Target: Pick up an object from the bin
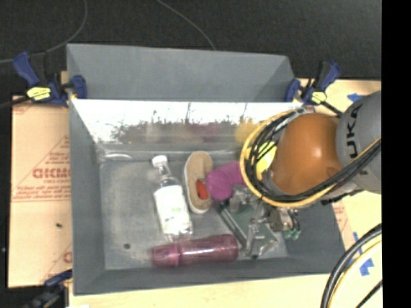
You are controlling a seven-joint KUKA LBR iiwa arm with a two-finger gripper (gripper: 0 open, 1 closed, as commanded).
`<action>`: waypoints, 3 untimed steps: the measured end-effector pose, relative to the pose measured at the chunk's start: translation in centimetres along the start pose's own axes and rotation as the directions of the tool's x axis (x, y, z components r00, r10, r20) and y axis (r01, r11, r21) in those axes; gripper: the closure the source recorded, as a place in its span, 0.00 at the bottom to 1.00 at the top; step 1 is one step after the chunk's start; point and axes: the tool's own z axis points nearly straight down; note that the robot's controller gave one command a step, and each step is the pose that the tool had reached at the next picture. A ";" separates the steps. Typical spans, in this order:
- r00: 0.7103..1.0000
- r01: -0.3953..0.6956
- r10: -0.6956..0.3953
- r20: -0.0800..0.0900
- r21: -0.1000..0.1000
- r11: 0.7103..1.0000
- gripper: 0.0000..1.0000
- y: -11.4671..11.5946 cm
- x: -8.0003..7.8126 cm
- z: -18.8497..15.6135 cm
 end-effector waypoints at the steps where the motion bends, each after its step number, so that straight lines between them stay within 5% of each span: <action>1: 1.000 0.001 -0.001 0.009 0.001 1.000 0.00 0.0 -0.2 -0.4; 2: 1.000 -0.028 0.028 0.007 0.000 1.000 0.00 1.9 -0.8 6.6; 3: 0.992 0.123 -0.123 0.011 0.002 0.992 1.00 6.0 -2.6 8.2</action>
Offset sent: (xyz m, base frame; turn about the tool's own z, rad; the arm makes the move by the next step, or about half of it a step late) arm 0.0058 0.0260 -0.0892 0.0365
